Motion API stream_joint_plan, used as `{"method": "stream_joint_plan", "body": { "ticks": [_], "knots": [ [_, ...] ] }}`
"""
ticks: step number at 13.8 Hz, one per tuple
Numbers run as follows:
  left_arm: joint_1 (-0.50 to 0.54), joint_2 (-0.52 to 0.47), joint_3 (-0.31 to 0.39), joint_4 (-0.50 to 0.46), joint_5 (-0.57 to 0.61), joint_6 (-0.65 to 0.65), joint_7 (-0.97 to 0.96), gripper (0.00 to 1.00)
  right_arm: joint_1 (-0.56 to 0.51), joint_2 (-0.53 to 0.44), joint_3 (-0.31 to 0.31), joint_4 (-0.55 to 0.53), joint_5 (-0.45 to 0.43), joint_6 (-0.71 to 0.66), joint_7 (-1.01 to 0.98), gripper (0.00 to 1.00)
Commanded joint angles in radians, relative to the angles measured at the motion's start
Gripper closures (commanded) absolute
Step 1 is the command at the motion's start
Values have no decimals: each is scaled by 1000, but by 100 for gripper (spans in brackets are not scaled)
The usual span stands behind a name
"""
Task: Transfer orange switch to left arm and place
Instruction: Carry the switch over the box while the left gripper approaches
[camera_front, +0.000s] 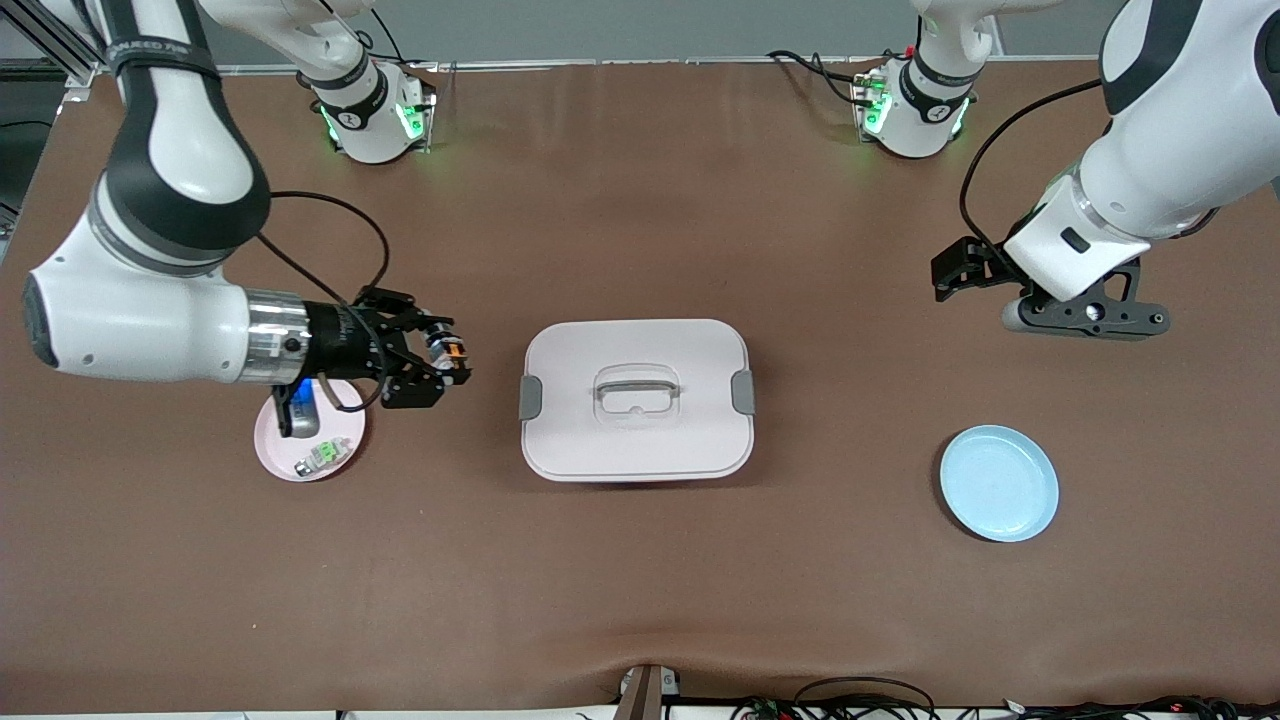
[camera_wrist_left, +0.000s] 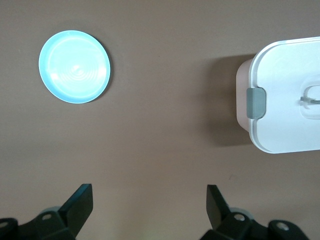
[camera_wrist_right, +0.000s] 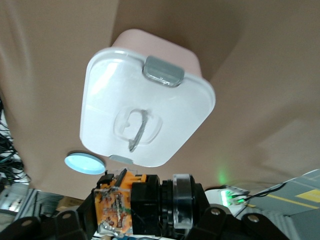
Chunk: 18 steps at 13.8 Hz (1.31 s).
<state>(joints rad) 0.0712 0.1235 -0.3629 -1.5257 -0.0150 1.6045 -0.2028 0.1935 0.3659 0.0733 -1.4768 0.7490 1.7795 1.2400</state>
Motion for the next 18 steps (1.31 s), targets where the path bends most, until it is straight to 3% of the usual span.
{"method": "stream_joint_plan", "body": {
  "ticks": [1, 6, 8, 11, 15, 18],
  "knots": [
    [-7, 21, -8, 35, -9, 15, 17, 0, 90, -1, -7, 9, 26, 90, 149, 100],
    [-22, 41, -25, 39, -98, 71, 106, 0, 216, 18, -10, 148, 21, 153, 416, 100],
    [-17, 51, -24, 35, -193, 72, 140, 0, 266, 19, -12, 183, 18, 225, 510, 100],
    [-25, 54, -27, 38, -207, 92, 148, 0, 342, 60, -20, 255, 7, 314, 642, 100],
    [-59, 68, -39, 32, -235, 118, 148, 0, 423, 201, -23, 427, -129, 346, 823, 100],
    [-79, 93, -41, 32, -255, 136, 148, 0, 463, 231, -21, 428, -190, 388, 839, 100]
  ]
}}
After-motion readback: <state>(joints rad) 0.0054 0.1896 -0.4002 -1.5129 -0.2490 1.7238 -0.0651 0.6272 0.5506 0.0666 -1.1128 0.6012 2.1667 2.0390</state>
